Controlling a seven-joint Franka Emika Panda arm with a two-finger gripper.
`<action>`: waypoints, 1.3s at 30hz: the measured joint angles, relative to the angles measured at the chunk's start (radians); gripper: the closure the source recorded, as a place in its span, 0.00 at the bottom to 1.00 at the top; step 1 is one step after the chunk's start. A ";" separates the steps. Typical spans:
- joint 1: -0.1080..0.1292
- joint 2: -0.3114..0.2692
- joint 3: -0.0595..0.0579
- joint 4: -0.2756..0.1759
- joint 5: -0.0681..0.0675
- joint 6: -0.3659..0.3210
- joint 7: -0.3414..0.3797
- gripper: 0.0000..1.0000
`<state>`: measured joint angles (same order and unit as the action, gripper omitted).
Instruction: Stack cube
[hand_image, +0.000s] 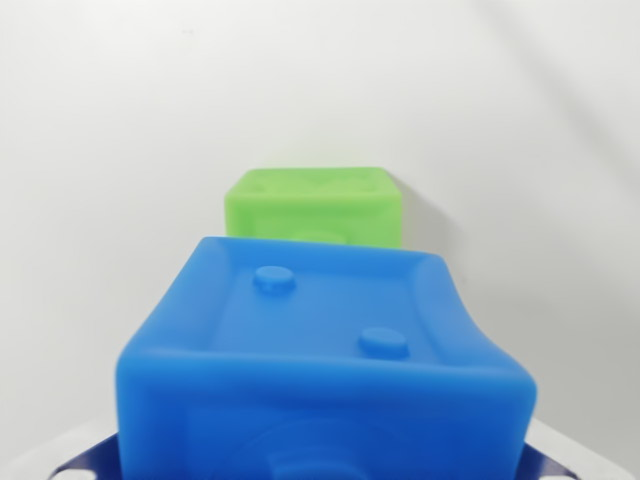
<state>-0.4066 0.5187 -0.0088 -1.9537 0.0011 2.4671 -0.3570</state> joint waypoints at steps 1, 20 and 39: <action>0.000 0.005 0.000 0.000 0.000 0.005 0.000 1.00; 0.000 0.062 0.001 0.005 0.000 0.057 0.000 1.00; 0.000 0.080 0.001 0.010 0.000 0.070 0.000 0.00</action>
